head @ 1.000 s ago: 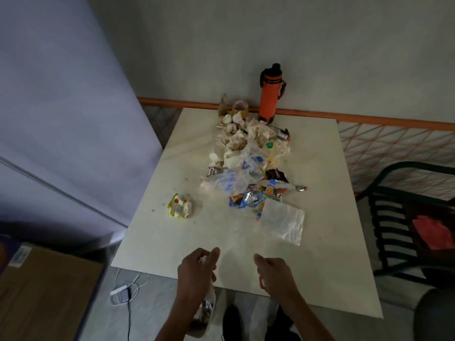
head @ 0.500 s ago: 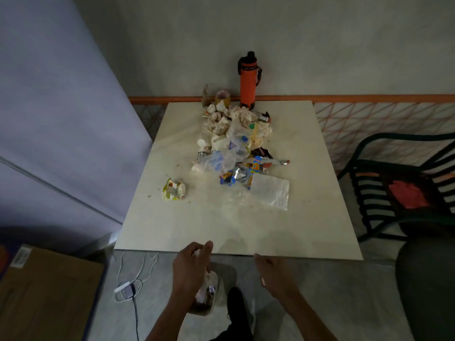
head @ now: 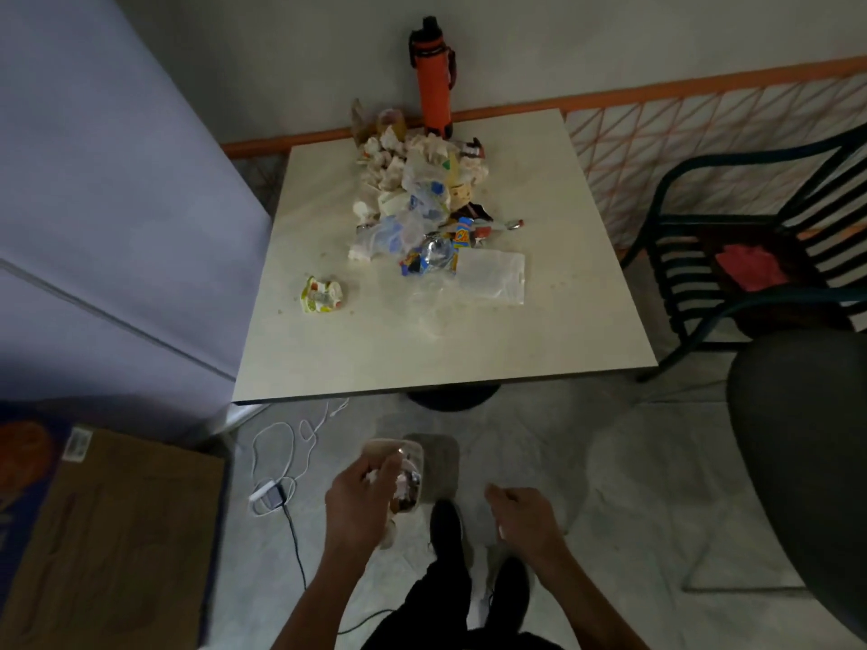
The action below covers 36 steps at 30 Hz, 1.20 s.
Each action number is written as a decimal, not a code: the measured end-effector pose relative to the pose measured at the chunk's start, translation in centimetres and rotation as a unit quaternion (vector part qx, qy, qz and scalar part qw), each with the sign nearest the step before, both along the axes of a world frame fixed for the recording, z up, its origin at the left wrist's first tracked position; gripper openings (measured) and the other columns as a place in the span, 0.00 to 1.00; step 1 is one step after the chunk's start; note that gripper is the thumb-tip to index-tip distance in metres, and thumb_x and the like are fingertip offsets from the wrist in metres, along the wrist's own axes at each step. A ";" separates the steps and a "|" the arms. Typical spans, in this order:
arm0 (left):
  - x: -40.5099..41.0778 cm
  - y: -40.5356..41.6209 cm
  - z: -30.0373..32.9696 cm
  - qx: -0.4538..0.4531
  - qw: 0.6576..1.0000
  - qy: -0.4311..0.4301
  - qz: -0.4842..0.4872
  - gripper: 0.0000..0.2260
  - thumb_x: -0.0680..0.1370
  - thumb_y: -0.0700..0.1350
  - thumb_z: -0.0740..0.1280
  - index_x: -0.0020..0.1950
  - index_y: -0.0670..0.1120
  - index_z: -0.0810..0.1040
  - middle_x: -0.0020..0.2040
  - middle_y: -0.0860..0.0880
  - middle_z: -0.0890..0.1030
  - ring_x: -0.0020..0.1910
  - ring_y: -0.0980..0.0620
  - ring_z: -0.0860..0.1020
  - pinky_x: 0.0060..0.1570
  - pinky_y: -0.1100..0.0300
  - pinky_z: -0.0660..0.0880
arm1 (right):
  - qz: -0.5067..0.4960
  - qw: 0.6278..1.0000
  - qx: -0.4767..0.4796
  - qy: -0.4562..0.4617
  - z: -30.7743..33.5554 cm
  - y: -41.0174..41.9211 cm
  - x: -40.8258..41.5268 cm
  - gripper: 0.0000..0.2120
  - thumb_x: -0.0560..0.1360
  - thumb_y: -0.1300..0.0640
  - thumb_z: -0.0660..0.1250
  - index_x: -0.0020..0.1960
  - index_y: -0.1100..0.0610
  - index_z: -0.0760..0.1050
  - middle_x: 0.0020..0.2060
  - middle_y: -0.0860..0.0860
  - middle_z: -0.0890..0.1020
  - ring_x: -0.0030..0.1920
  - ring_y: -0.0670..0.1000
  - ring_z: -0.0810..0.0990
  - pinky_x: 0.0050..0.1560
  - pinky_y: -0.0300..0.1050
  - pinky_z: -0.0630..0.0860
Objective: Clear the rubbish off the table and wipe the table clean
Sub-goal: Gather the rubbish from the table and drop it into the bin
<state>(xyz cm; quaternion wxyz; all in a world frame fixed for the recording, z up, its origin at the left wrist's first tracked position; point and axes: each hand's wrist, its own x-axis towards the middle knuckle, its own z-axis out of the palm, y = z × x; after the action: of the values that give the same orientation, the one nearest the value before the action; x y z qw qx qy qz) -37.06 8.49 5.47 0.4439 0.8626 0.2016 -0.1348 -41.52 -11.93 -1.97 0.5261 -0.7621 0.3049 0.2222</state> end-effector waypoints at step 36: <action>4.0 24.9 -14.9 -0.015 0.985 0.135 -0.104 0.15 0.78 0.55 0.70 0.36 0.48 0.78 0.31 0.51 0.81 0.33 0.48 0.82 0.40 0.48 0.79 | -0.162 0.964 0.105 0.181 -7.7 28.6 2.9 0.15 0.80 0.49 0.64 0.38 0.56 0.74 0.25 0.48 0.74 0.23 0.46 0.70 0.25 0.36 0.67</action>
<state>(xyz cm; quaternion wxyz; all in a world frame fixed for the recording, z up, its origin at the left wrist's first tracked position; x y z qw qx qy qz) -33.07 33.35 -9.45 0.4094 0.8460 0.1669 -0.2980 -38.62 16.67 -9.70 0.5683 -0.5901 0.4895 0.2988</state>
